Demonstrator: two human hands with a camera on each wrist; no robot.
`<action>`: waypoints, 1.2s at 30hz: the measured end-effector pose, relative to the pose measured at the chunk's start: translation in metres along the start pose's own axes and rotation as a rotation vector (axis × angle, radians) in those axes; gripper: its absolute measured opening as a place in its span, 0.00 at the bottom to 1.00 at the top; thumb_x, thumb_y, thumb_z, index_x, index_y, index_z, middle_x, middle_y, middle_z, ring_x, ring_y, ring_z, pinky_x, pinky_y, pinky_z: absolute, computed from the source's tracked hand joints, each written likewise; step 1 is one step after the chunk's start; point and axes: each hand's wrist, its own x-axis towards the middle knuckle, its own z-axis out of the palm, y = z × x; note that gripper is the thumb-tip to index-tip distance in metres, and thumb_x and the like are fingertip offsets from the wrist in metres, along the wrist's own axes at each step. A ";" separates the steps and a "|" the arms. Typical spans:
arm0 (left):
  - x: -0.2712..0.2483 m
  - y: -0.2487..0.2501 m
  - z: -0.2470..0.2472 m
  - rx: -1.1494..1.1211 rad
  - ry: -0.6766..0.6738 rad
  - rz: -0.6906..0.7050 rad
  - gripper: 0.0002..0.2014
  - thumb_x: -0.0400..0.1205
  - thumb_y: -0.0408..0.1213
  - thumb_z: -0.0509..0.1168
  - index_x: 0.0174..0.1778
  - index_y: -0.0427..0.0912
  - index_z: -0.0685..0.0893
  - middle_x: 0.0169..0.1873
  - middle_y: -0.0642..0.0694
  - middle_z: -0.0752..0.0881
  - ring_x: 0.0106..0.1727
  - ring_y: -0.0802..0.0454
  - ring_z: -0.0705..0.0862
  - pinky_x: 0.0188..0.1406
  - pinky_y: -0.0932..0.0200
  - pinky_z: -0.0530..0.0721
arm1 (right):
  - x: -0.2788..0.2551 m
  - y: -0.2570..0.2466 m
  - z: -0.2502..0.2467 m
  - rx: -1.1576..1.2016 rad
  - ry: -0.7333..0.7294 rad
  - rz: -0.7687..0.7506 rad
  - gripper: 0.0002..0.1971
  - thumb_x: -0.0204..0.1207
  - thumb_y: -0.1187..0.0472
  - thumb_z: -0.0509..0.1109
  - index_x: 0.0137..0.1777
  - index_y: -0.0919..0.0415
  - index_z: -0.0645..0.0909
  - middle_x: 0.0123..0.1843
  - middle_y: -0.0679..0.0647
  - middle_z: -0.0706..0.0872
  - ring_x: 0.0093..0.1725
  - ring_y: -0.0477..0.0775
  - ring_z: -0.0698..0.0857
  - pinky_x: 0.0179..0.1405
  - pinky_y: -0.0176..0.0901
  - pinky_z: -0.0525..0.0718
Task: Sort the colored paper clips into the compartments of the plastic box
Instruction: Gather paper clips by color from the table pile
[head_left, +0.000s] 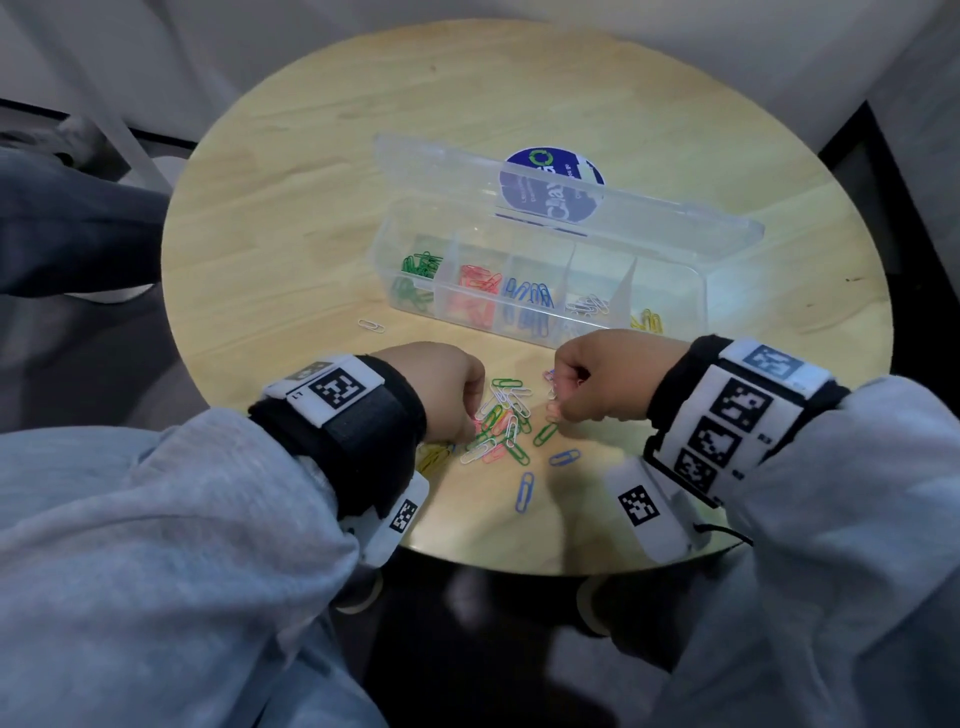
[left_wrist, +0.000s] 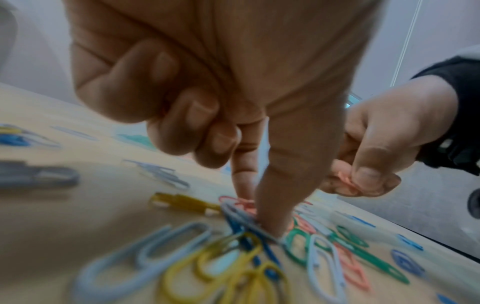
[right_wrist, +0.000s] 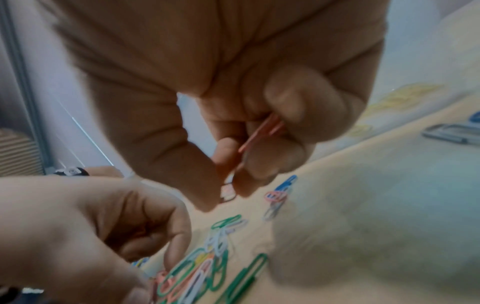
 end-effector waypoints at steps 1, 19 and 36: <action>0.000 0.000 0.001 -0.001 -0.001 -0.003 0.08 0.72 0.41 0.71 0.37 0.51 0.77 0.26 0.54 0.75 0.28 0.60 0.72 0.25 0.63 0.64 | -0.002 0.001 0.000 0.039 -0.002 0.002 0.12 0.72 0.60 0.70 0.31 0.53 0.72 0.28 0.48 0.78 0.27 0.49 0.74 0.27 0.37 0.71; 0.001 -0.002 -0.001 -0.091 -0.107 0.012 0.08 0.74 0.40 0.71 0.32 0.48 0.78 0.27 0.55 0.78 0.35 0.54 0.77 0.29 0.65 0.70 | 0.010 0.017 0.005 0.449 -0.028 0.080 0.10 0.75 0.66 0.64 0.32 0.59 0.74 0.34 0.60 0.82 0.35 0.59 0.79 0.26 0.40 0.75; -0.003 -0.015 -0.030 -1.364 -0.186 -0.046 0.03 0.63 0.33 0.60 0.28 0.43 0.72 0.19 0.48 0.79 0.15 0.59 0.72 0.12 0.73 0.66 | 0.009 0.003 0.011 -0.007 0.158 -0.005 0.23 0.74 0.48 0.70 0.26 0.55 0.63 0.27 0.48 0.71 0.30 0.51 0.71 0.30 0.40 0.67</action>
